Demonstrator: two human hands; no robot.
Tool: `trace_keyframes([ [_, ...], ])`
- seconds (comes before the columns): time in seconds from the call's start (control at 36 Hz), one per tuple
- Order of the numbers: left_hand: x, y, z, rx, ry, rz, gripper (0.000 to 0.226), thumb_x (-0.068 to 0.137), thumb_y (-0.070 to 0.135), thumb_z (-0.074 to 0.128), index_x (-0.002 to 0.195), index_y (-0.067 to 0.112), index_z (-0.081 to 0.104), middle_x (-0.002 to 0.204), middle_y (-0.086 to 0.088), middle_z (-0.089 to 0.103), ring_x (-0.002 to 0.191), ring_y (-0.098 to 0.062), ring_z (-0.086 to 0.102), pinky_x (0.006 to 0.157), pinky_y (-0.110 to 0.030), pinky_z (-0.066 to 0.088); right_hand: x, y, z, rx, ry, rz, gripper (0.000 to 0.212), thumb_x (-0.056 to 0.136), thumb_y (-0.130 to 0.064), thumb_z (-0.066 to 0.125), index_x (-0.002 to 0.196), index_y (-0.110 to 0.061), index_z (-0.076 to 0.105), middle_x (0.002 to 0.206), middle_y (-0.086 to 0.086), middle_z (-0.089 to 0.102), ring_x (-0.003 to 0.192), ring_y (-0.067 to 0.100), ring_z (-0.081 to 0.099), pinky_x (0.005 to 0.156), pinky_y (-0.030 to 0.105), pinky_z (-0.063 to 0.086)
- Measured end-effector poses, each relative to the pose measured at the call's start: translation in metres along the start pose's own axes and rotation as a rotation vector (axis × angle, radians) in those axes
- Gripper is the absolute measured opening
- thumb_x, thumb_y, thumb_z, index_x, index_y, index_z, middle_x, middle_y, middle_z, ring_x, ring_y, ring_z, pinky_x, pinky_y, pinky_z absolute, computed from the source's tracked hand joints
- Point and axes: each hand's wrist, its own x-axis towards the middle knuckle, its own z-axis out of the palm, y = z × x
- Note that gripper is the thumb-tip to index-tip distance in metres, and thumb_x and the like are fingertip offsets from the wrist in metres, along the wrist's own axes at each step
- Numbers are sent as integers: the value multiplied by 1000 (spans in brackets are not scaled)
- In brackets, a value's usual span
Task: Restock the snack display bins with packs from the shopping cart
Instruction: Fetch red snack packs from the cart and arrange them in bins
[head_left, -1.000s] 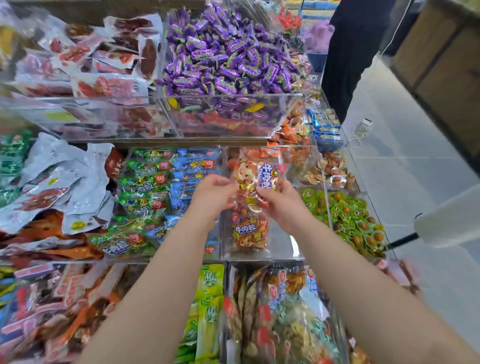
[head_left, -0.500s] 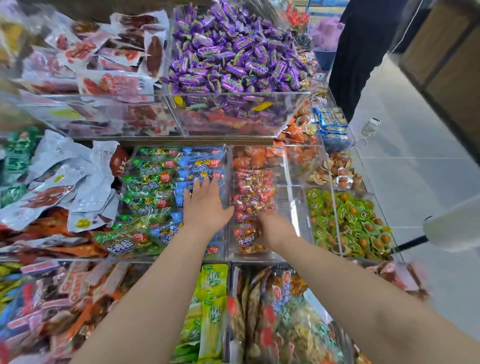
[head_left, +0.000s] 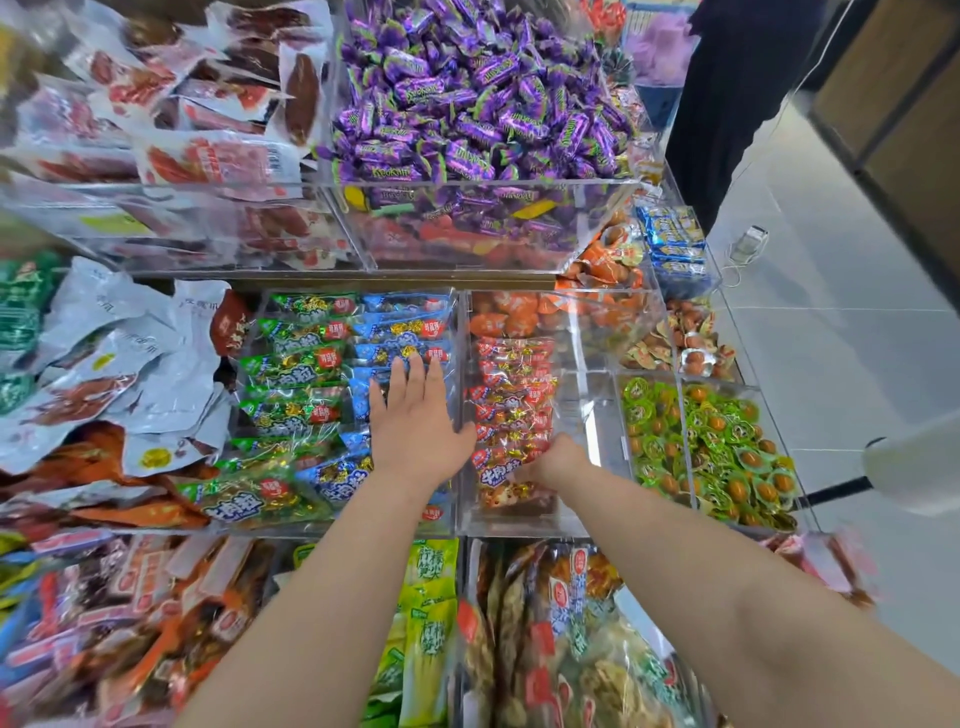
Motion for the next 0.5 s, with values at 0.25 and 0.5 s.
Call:
trace_keyframes([
  [0.25,0,-2,0,-60,-10,5,93,85,61,47,154,17,4,163,-7,0,149,-25,-5,118,-49,-3,-8,11,-5,96,-88,5,44,63,-14,86,94,-14,55,92,7,66,82,23,65,73,36,57],
  [0.5,-15,-4,-20,-719,164,13,46,85,29,64,127,15,58,122,-7,60,121,-28,51,104,-42,40,-67,18,-27,549,32,-25,13,88,-12,62,98,-4,61,75,4,58,63,12,57,68,23,52],
])
